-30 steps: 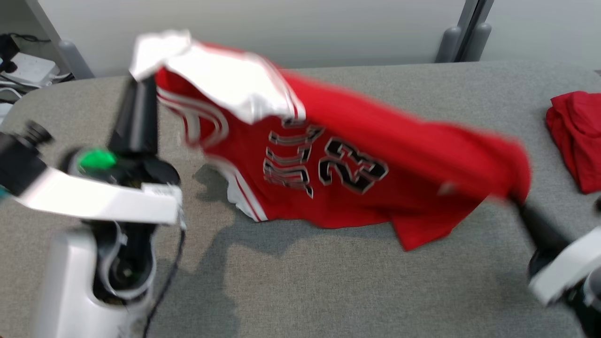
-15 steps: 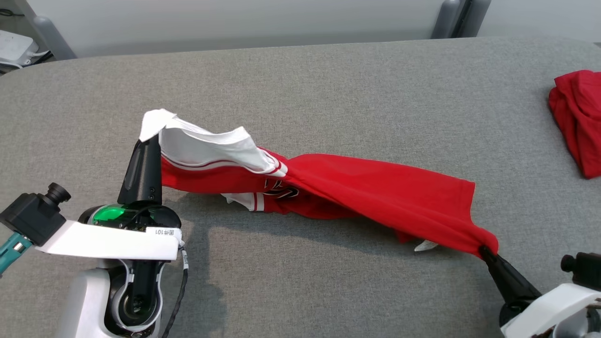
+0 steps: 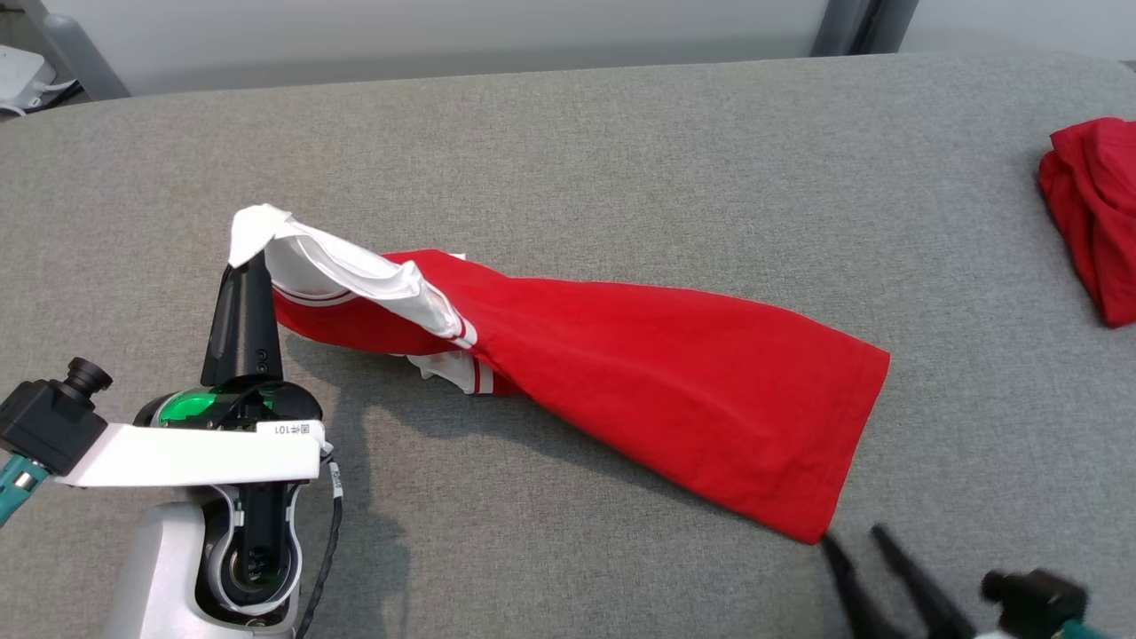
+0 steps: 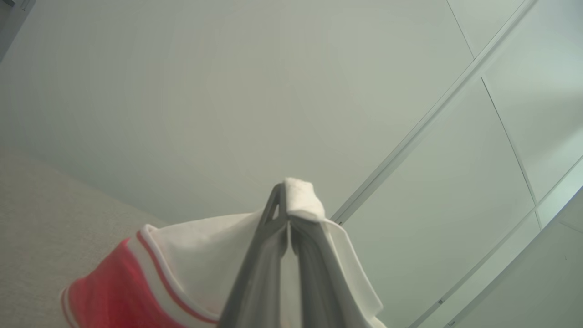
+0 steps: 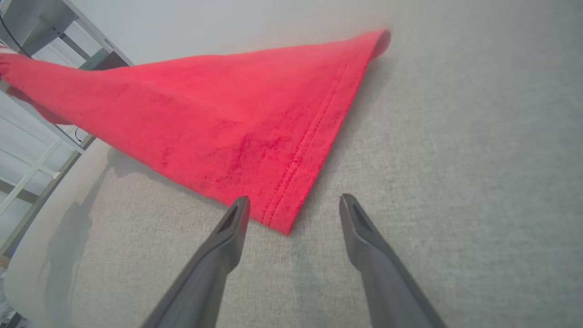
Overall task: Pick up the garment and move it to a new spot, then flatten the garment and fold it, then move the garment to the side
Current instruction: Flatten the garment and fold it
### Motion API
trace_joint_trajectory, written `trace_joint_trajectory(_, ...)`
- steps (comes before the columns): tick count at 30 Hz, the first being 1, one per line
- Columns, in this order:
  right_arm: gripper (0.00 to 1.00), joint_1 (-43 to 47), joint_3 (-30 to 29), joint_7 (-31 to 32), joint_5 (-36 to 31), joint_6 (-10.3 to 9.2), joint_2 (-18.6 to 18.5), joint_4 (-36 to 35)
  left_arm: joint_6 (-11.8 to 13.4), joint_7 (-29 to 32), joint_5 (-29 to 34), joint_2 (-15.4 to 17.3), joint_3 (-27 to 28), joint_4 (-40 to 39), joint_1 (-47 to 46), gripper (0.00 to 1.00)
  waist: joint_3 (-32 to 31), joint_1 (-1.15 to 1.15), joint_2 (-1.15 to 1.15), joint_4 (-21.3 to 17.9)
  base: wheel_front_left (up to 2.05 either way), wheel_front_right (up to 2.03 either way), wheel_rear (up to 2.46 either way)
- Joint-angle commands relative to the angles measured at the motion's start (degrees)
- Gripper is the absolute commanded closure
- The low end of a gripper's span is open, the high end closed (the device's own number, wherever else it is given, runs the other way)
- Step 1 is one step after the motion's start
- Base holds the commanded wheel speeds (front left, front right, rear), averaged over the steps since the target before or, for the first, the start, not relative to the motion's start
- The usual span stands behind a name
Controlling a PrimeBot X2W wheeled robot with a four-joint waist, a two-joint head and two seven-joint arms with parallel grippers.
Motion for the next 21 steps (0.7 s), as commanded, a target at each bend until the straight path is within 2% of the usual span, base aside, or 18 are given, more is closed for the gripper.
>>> trace_joint_trajectory(1,0.0,0.56,2.65,-0.75,-0.09,0.0,-1.65,-0.37,-0.54,-0.52,0.64,1.16,2.04,-1.24,-1.72,1.0,-0.02,0.0,0.0,-0.13,0.0,0.0,0.0)
trace_joint_trajectory(7,0.0,-1.66,4.99,-0.76,1.13,0.0,-1.8,3.27,-0.57,-0.81,0.95,1.08,1.67,-0.62,-2.17,1.0,0.06,0.0,0.0,-0.15,0.0,0.0,0.0)
trace_joint_trajectory(9,0.04,-2.72,5.63,-0.76,1.37,0.0,-1.64,4.21,-0.61,-0.9,0.98,1.01,1.46,-0.43,-2.26,1.0,0.06,0.0,0.0,0.01,0.0,0.0,0.0)
trace_joint_trajectory(10,0.15,-3.24,6.09,-0.76,1.62,0.0,-1.48,4.71,-0.65,-0.95,0.97,0.98,1.36,-0.28,-2.29,1.0,0.04,0.0,0.0,0.12,0.0,0.0,0.0)
trace_joint_trajectory(12,0.24,-4.24,7.05,-0.76,2.26,0.0,-1.25,5.85,-0.74,-1.0,0.93,0.92,1.12,-0.04,-2.36,1.0,0.03,0.0,0.0,0.46,0.0,0.0,0.0)
trace_joint_trajectory(13,0.22,-4.69,7.54,-0.76,2.79,0.0,-1.12,6.6,-0.77,-1.02,0.92,0.88,0.96,0.03,-2.4,1.0,0.03,0.0,0.0,0.66,0.0,0.0,0.0)
trace_joint_trajectory(15,0.24,-5.22,8.11,-0.76,2.96,0.0,-1.14,7.38,-0.8,-1.04,0.91,0.83,0.8,0.11,-2.45,1.0,0.05,0.0,0.0,0.88,0.0,0.0,0.0)
trace_joint_trajectory(17,0.37,-6.2,8.79,-0.76,3.64,0.0,-0.78,8.75,-0.85,-1.08,0.89,0.76,0.54,0.28,-2.57,1.0,0.11,0.0,0.0,1.28,0.0,0.0,0.0)
trace_joint_trajectory(19,0.59,-7.07,9.54,-0.76,4.25,0.0,-0.42,10.08,-0.9,-1.1,0.86,0.69,0.29,0.44,-2.64,1.0,0.16,0.0,0.0,1.64,0.0,0.0,0.0)
trace_joint_trajectory(20,0.76,-7.48,9.79,-0.76,4.5,0.0,-0.21,10.58,-0.91,-1.1,0.86,0.67,0.18,0.5,-2.66,1.0,0.19,0.0,0.0,1.79,0.0,0.0,0.0)
trace_joint_trajectory(21,1.0,-7.79,10.1,-0.76,4.86,0.0,0.0,11.01,-0.93,-1.09,0.86,0.66,0.07,0.56,-2.69,1.0,0.23,0.0,0.0,1.95,0.0,0.0,0.0)
